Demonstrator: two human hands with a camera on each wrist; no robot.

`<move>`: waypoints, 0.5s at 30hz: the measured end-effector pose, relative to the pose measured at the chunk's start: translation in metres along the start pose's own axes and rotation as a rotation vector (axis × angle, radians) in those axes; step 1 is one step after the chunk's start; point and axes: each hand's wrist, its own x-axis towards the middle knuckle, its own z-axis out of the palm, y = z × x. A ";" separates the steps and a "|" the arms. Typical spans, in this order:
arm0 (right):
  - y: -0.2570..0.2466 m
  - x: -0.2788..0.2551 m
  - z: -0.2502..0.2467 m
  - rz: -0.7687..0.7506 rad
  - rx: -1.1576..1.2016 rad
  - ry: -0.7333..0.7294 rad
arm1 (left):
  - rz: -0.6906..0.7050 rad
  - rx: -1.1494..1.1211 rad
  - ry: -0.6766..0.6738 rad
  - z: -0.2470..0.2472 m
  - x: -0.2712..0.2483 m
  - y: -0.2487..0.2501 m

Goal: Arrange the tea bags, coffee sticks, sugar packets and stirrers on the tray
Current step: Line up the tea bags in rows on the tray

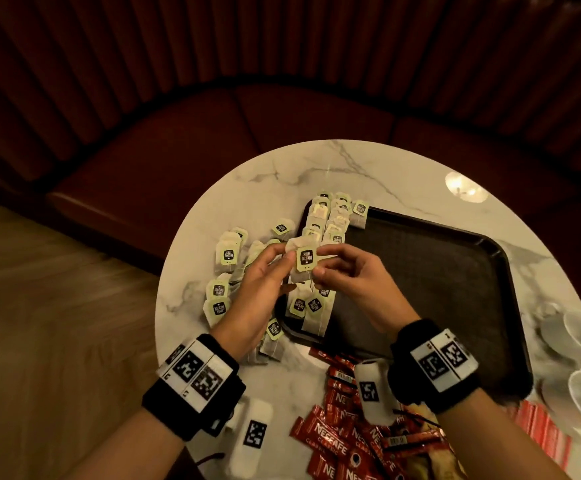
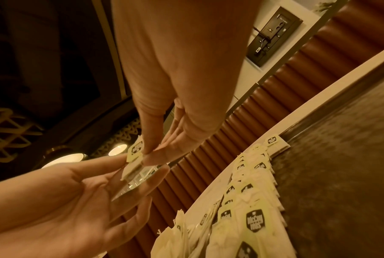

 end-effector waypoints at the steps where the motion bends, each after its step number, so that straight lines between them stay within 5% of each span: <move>1: 0.000 -0.002 0.000 -0.004 -0.022 0.004 | 0.003 -0.012 0.003 0.000 0.000 0.001; 7: -0.003 -0.002 -0.012 0.042 -0.129 0.007 | -0.056 -0.043 0.041 -0.004 0.004 -0.002; 15: 0.020 0.079 -0.086 0.132 0.045 0.509 | -0.127 0.024 0.067 -0.023 -0.002 -0.016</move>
